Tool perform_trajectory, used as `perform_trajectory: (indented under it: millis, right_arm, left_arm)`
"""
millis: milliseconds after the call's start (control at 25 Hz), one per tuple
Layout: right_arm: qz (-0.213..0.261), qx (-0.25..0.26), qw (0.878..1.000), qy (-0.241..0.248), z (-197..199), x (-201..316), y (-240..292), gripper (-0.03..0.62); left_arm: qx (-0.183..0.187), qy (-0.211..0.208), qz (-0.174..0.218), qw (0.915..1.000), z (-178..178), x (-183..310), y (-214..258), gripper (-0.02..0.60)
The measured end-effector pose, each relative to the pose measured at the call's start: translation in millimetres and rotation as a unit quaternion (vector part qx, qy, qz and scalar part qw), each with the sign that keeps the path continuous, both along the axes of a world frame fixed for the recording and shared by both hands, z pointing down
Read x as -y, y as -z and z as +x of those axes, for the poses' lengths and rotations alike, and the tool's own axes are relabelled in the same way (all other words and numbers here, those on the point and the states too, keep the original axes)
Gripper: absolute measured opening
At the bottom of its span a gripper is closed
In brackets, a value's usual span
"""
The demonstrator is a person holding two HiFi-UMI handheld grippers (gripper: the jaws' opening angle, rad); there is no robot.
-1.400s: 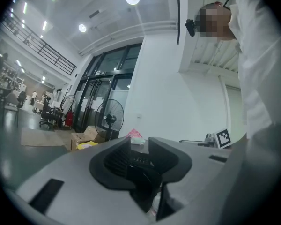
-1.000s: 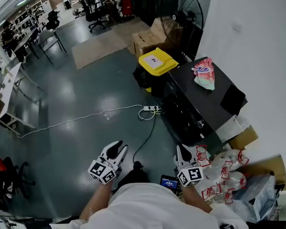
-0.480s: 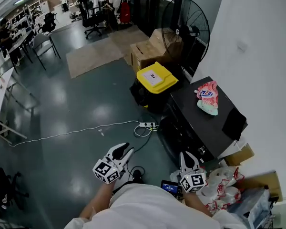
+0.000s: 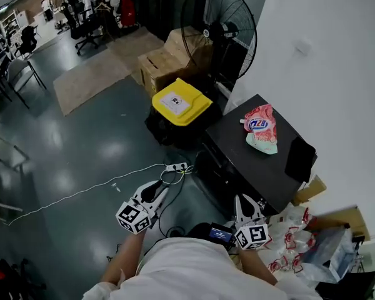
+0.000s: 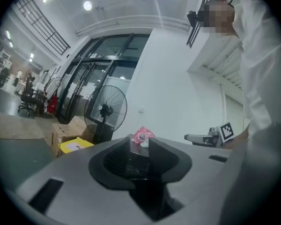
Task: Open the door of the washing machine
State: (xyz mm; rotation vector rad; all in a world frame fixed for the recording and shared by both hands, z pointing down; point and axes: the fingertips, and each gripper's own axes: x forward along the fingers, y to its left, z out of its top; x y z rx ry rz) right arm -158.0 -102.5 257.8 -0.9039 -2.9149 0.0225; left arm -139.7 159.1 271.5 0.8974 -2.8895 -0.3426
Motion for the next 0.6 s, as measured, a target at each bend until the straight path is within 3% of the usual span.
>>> perform_trajectory:
  millis: [240,440,600]
  right_arm:
    - [0.007,-0.029,0.999,-0.041,-41,13,-25,0.034]
    - [0.011,-0.045,0.998,-0.035,-114,4,-55,0.034]
    - [0.035,-0.043,0.998,-0.028,-168,1,-78,0.032]
  left_arm:
    - [-0.026,-0.07,-0.017,0.997,-68,20,-27,0.121]
    - [-0.042,-0.108,-0.05,0.992,-156,37,-61,0.129]
    - [-0.059,-0.172,-0.103,0.978,-216,67,-116,0.146]
